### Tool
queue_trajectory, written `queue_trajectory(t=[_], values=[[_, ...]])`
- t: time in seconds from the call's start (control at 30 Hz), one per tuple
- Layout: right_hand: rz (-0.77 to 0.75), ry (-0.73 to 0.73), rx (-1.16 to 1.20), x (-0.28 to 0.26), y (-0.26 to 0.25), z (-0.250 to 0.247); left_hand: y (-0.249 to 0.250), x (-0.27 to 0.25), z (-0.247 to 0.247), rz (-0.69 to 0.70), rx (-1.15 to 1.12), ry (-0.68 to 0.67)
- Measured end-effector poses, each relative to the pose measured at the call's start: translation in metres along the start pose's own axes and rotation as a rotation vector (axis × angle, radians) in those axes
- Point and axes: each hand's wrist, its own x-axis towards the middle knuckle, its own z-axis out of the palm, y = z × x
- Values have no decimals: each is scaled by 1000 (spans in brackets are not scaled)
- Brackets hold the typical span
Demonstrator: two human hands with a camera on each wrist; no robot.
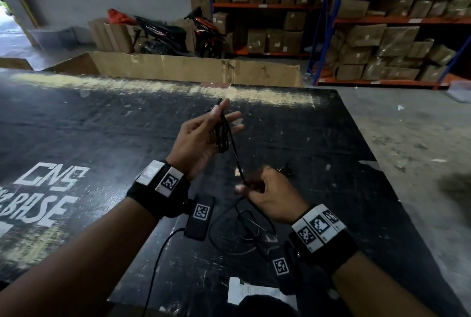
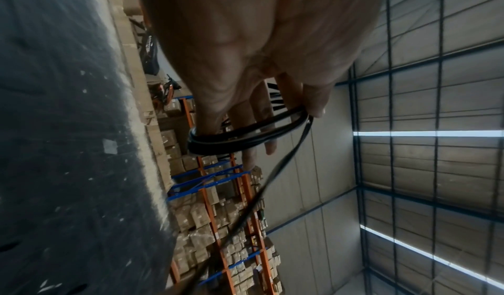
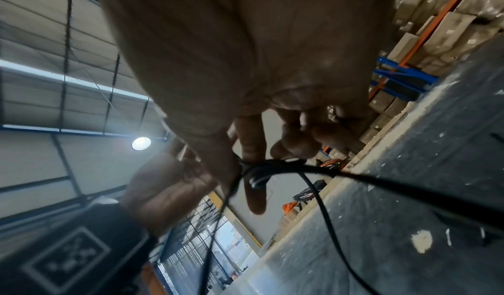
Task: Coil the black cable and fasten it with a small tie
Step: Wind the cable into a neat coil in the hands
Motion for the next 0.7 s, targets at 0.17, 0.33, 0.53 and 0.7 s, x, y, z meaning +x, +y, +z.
queue_trajectory(t=[0.17, 0.33, 0.53, 0.7], values=[[-9, -207, -198, 9, 20, 2, 18, 3, 4, 48, -25, -15], [77, -220, -2, 30, 39, 6, 33, 3, 9, 71, -57, -41], [74, -207, 493, 29, 63, 7, 48, 11, -5, 128, -103, 28], [252, -268, 236, 18, 101, 29, 56, 13, -10, 148, -88, 25]])
